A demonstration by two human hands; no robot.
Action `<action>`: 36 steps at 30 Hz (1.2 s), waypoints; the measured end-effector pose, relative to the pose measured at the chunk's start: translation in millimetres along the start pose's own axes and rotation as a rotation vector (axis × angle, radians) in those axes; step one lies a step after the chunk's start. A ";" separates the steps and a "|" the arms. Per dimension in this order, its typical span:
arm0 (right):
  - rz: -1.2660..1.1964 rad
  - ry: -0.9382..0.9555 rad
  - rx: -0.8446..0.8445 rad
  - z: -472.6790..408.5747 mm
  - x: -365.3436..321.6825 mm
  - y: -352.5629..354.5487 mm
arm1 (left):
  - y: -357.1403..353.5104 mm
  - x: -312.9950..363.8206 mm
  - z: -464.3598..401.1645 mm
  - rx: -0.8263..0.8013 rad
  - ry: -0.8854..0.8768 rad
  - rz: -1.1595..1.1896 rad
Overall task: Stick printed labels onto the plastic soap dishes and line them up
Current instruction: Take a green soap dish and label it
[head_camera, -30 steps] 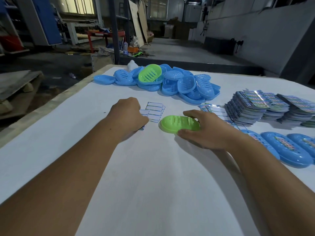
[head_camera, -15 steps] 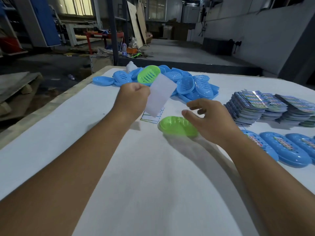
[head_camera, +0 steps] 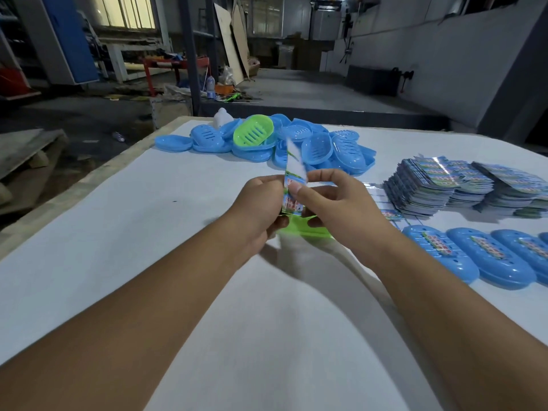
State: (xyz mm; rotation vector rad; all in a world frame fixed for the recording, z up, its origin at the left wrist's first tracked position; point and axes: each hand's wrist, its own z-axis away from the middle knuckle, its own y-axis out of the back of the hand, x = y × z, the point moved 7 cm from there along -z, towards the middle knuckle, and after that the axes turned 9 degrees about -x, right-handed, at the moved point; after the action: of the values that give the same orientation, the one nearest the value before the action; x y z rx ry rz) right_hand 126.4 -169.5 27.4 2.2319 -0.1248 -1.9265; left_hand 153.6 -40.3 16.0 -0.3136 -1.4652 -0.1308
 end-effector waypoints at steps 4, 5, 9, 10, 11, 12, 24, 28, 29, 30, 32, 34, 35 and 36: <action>0.017 -0.005 0.029 -2.2 0.2 9.7 | 4.6 0.6 -1.9 0.034 -0.026 -0.010; 0.020 -0.005 0.042 -2.6 0.2 12.7 | 6.6 1.6 -2.3 0.041 -0.034 -0.020; -0.011 0.000 0.089 -3.7 -0.3 22.6 | 12.7 8.8 -3.5 0.010 -0.100 -0.113; -0.015 0.000 0.097 -3.7 -0.4 24.2 | 13.5 10.7 -2.8 -0.001 -0.118 -0.146; -0.016 -0.001 0.102 -3.8 -0.2 25.4 | 14.1 12.1 -2.2 -0.004 -0.135 -0.188; -0.016 -0.005 0.103 -3.7 0.3 26.2 | 14.7 13.3 -1.6 -0.003 -0.149 -0.233; 0.047 -0.024 0.203 -3.5 2.9 35.1 | 19.2 19.9 -0.8 0.016 -0.267 -0.430; 0.391 0.073 0.282 -0.4 -8.1 37.7 | 15.7 25.2 2.1 0.027 -0.353 -0.495; 0.386 0.095 0.247 -1.1 -9.2 34.3 | 14.8 26.2 3.0 0.032 -0.375 -0.512; 0.380 0.104 0.218 -1.1 -9.7 31.3 | 13.8 27.0 4.0 0.043 -0.397 -0.541; 0.387 0.115 0.189 0.0 -11.3 26.8 | 11.0 29.4 6.9 0.072 -0.450 -0.629; 0.414 0.123 0.186 1.3 -13.1 25.1 | 6.8 32.3 11.2 0.090 -0.505 -0.725; 0.431 0.121 0.185 1.8 -13.7 24.5 | 4.2 33.7 13.2 0.091 -0.528 -0.777; 0.446 0.116 0.182 2.2 -14.2 23.9 | 1.8 35.0 14.9 0.090 -0.548 -0.830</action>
State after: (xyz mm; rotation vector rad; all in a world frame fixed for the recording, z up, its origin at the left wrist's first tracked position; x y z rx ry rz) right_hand 123.5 -190.4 45.6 2.1779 -0.7389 -1.5961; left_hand 143.5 -30.7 51.5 0.3849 -2.0662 -0.6843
